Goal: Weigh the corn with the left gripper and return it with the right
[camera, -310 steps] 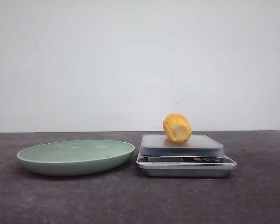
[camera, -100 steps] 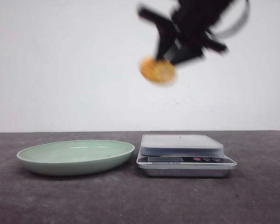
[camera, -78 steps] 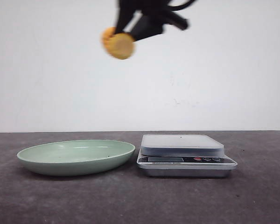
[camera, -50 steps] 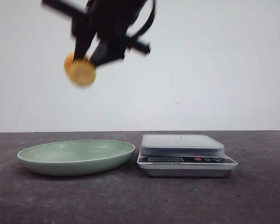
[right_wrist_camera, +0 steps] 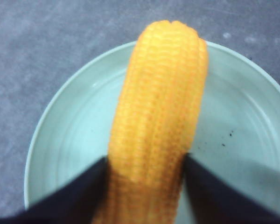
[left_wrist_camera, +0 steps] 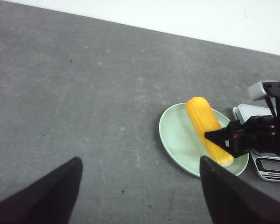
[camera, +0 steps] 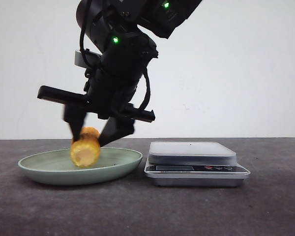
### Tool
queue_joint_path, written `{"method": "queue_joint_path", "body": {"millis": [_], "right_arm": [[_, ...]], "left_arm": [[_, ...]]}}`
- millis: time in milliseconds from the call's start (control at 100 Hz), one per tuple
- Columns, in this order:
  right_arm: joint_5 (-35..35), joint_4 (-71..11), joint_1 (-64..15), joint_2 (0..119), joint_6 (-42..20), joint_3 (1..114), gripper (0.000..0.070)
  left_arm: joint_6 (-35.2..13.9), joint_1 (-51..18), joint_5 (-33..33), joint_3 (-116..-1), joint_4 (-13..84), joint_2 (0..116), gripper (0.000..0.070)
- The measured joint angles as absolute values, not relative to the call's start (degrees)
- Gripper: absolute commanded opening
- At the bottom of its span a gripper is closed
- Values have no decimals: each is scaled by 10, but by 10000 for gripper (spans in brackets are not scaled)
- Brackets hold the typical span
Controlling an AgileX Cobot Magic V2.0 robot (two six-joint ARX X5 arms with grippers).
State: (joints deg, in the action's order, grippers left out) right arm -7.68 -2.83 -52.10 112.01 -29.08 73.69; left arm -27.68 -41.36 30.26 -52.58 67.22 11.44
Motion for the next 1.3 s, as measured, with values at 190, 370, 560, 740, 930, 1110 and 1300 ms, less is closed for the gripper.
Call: {"method": "queue_joint_path", "body": {"millis": [190,370,560,740,930,1110,1300], "right_arm": [[-75,-29,-518,1115,-285,738,543],[-73,-77,-482,1026,-237,737,542],[-94,-150,-383,850,-181,739,542],[-100,-251,-306,670,-125,739,541],[-108,-385,-253,476,-92,740,541],[-105,-520,-254,333,-89,739,541],[-105,-578,-254,214,-108,679,538]], "left_arm": [[-277,-414,302,-526,671,114,470],[-277,-414,303,-526,670,114,470],[-276,-414,303,-526,644,114,470],[-274,-414,303,-526,633,114,470],[-271,-414,303,-526,610,114,470],[-277,-414,303,-526,609,114,470],[-269,-414,303,-525,573,114,358]]}}
